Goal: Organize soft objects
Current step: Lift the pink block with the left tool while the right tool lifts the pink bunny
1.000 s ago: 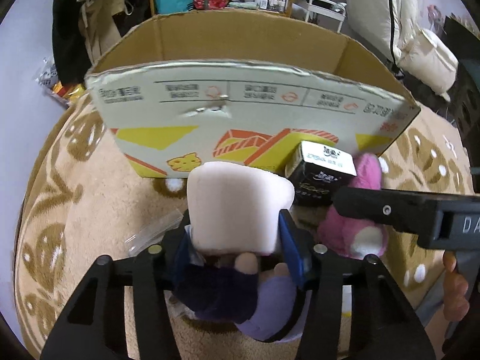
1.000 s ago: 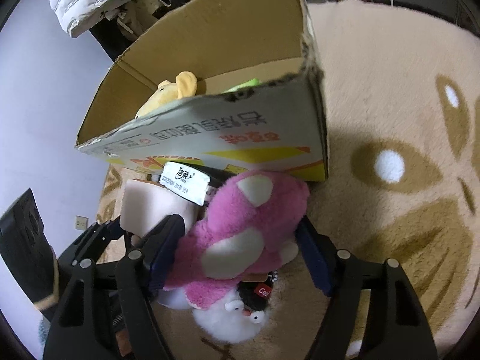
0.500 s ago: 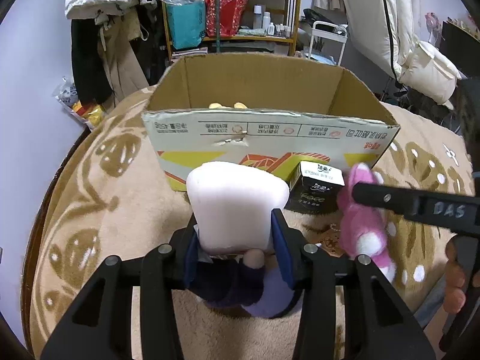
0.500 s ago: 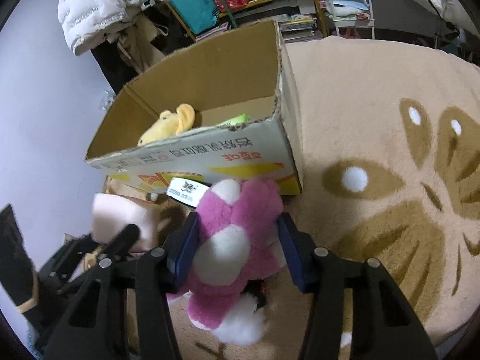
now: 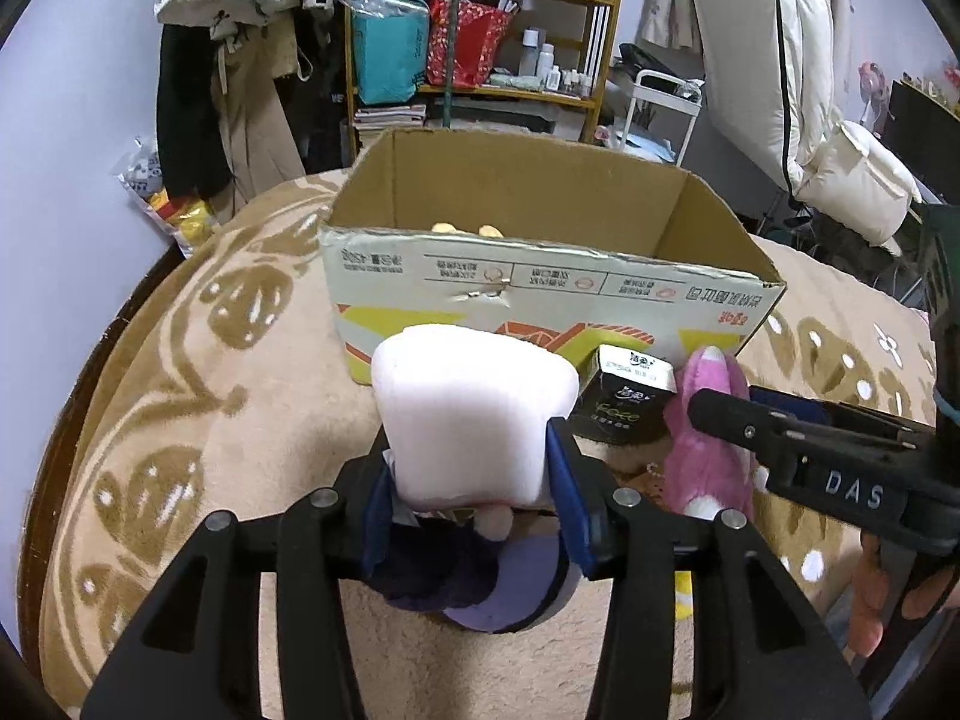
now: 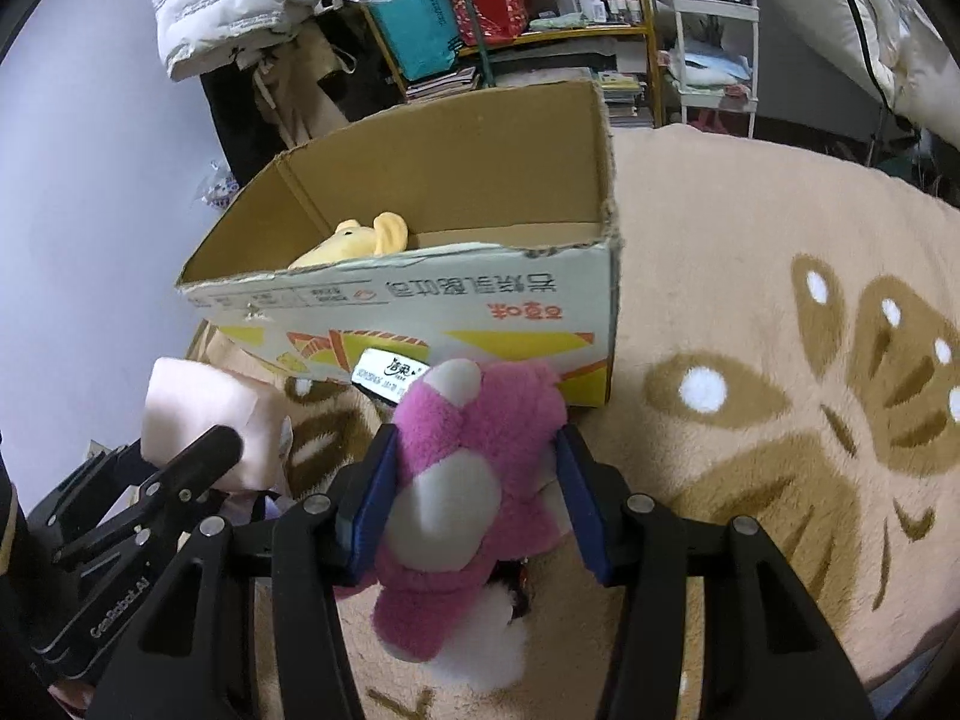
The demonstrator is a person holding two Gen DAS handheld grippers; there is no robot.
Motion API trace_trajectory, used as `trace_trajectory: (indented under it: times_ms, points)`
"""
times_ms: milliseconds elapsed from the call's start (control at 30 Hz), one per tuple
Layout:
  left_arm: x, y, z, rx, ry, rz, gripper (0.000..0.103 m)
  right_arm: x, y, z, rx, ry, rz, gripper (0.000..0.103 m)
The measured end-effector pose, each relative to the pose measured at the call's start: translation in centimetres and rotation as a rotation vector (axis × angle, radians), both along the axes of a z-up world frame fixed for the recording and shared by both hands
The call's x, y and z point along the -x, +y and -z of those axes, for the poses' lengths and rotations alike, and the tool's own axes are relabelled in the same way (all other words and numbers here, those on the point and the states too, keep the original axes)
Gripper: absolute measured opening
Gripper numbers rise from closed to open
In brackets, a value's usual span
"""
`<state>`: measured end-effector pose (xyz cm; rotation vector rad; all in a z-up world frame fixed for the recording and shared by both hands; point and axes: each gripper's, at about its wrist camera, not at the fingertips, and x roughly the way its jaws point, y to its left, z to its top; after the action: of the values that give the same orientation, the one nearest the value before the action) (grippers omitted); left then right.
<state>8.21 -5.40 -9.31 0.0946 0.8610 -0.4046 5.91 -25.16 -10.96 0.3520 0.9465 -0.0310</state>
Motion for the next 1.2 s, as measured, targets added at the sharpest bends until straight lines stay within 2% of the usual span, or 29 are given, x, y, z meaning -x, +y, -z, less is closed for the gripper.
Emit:
trace_trajectory:
  times_ms: [200,433,667,800,967,1000,1133,1200]
  points:
    - [-0.5,0.0,0.4,0.11,0.055,0.039,0.053,-0.1,0.3,0.0,0.022,-0.001,-0.007,0.055]
    - [-0.3,-0.7,0.7,0.119,0.042,0.072,0.06,-0.1,0.5,0.0,0.021,-0.004,-0.011,0.055]
    - [0.3,-1.3,0.0,0.122,-0.004,0.117,0.06,-0.1,0.6,0.0,0.018,-0.004,-0.016,0.055]
    - [-0.5,-1.4,1.4,0.076,0.06,0.095,0.059,-0.2,0.6,0.1,0.021,0.004,-0.02,0.055]
    - [-1.3,-1.5,1.8,0.069,0.078,0.083,0.058,-0.3,0.6,0.1,0.027,0.005,-0.021,0.055]
    - [-1.6,-1.5,2.1,0.07,0.095,0.081,0.056,-0.3,0.6,0.1,0.026,0.006,-0.02,0.055]
    - [-1.8,-1.7,2.5,0.04,0.102,0.082,0.033,-0.3,0.7,0.1,0.033,0.008,-0.023,0.055]
    - [-1.8,-1.5,2.4,0.054,0.108,0.078,0.029,-0.3,0.8,0.1,0.043,0.005,-0.024,0.055]
